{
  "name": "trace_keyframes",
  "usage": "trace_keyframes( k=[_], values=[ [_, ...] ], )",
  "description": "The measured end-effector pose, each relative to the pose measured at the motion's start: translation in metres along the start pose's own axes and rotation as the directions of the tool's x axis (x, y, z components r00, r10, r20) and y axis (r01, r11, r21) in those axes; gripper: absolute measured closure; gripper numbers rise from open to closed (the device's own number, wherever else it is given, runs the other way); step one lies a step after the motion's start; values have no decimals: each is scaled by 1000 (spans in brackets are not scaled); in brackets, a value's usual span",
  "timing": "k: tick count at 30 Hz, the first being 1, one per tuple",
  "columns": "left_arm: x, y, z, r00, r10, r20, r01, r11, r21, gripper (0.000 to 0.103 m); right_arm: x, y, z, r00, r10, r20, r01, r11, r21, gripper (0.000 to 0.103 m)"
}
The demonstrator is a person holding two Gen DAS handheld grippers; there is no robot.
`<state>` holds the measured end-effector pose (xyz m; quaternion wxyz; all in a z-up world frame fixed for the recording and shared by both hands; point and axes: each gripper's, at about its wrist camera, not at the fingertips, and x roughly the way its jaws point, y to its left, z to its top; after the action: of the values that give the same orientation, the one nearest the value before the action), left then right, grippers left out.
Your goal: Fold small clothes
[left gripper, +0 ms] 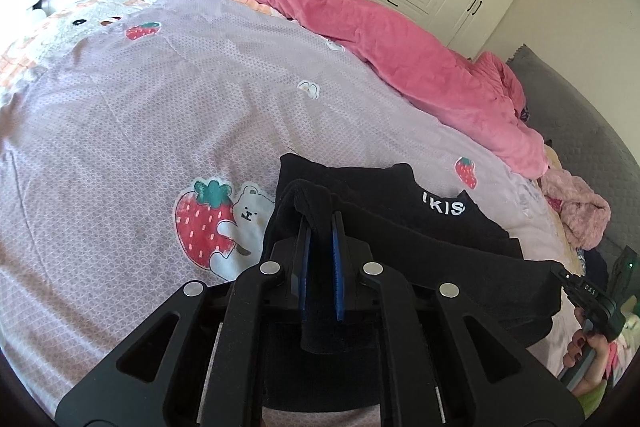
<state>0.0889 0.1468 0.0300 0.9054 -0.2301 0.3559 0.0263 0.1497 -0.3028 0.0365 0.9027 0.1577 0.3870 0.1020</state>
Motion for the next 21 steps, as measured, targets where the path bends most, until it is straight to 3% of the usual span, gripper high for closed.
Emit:
trace_keyframes(
  k=[3,6,13,21],
  values=[
    [0,5,0,1000,-6,-1,6,1000,-8,92,2,-1,-3,1000,-3,-6,3,1000,7,92],
    [-5,8,0,1000,-16,5,16,1000,-11,89,-5,-3,-6,1000,-2,3,2,1000,25,59],
    [-33,7,-7,999,-32,41,31,999,12,72,-23,0,-17,1000,25,4,-26,1000,6,57],
    [-41,-10,-23,998,-68,-8,68,994,87,53,-23,13,-31,996,69,-63,-72,997,-37,49]
  ],
)
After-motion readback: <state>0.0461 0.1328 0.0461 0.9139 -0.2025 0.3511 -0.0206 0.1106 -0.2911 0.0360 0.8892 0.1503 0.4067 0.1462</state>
